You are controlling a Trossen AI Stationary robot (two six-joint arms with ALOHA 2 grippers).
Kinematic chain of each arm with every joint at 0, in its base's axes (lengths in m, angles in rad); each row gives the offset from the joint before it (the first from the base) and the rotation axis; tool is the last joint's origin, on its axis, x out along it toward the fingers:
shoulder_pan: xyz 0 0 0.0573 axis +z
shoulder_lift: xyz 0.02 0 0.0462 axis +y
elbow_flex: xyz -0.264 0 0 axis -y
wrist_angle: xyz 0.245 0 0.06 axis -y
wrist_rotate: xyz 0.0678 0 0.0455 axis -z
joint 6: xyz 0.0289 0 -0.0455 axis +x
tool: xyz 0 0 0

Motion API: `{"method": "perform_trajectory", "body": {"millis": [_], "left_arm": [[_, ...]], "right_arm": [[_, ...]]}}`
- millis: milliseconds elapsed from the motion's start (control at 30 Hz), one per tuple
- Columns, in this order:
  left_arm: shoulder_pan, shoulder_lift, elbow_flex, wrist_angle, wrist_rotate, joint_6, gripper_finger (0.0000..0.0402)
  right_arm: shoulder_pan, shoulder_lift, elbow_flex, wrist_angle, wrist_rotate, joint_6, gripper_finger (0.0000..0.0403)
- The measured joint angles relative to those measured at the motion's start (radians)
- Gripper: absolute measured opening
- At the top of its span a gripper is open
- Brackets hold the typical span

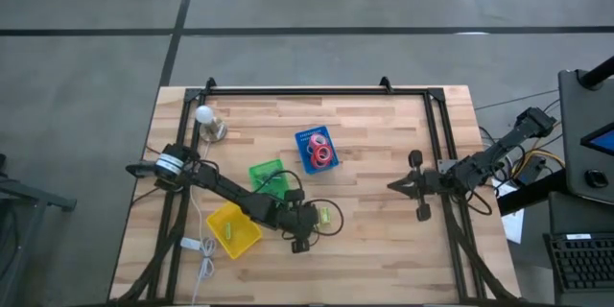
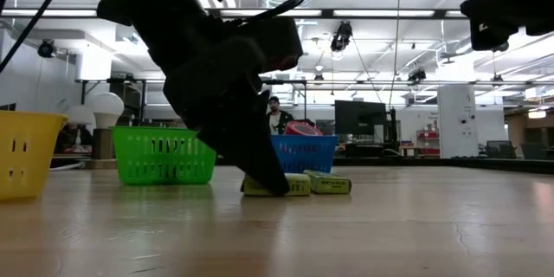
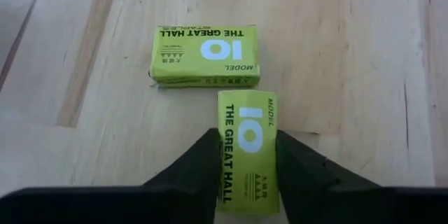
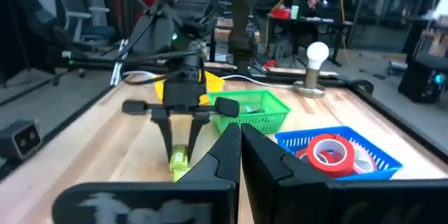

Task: Pick and place Stapler, Stapler remover, tape
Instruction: Put the bottom green staple box into the yellow basket

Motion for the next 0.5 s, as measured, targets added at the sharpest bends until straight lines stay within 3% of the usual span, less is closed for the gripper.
{"method": "perform_trajectory", "body": {"millis": [67,267,500], "left_arm": [[0.000,0.000,0.000,0.003,0.000,-0.002,0.0104],[0.000,0.000,0.000,0.003,0.002,-0.027,0.0104],[0.001,-0.001,0.000,0.004,0.004,-0.046,0.0119]], "right_arm": [[0.001,-0.003,-0.007,-0.004,-0.010,-0.018,0.0008],[0.000,-0.003,-0.026,-0.114,-0.053,0.110,0.0008],[-0.046,-0.004,-0.081,-0.102,-0.123,0.120,0.0008]]}}
